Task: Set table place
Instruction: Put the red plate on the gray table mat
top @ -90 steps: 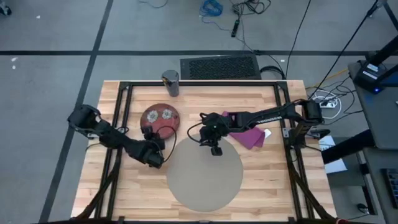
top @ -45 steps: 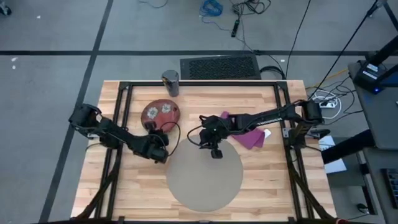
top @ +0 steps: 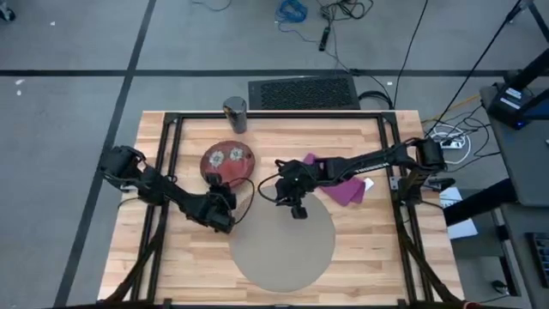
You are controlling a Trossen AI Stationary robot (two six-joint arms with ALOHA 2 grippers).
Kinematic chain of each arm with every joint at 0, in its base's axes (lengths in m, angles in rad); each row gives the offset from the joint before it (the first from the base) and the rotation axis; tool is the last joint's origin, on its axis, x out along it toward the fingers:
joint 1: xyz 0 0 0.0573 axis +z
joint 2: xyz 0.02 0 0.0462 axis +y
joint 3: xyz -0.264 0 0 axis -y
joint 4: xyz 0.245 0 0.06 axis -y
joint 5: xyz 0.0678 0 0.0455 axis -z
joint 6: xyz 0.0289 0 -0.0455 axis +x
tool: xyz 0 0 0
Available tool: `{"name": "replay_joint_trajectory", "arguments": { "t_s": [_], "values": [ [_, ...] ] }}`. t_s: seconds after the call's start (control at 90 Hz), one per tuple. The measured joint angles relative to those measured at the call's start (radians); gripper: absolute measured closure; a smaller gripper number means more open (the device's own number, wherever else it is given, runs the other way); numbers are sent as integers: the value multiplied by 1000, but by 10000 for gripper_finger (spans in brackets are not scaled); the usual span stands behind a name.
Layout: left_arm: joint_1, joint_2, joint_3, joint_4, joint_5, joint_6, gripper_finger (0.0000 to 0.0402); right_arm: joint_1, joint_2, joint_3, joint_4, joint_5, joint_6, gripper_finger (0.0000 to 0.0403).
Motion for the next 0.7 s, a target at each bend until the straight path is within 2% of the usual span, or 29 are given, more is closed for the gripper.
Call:
{"name": "replay_joint_trajectory", "arguments": {
  "t_s": [0.578, 0.7],
  "values": [
    [-190, -4, 178, -49, -54, 105, 401, 0, 0, -105, 24, 7, 29, 344],
    [-230, -4, 204, -48, -39, 107, 401, 0, -9, -105, 1, 53, 29, 344]
  ]
}}
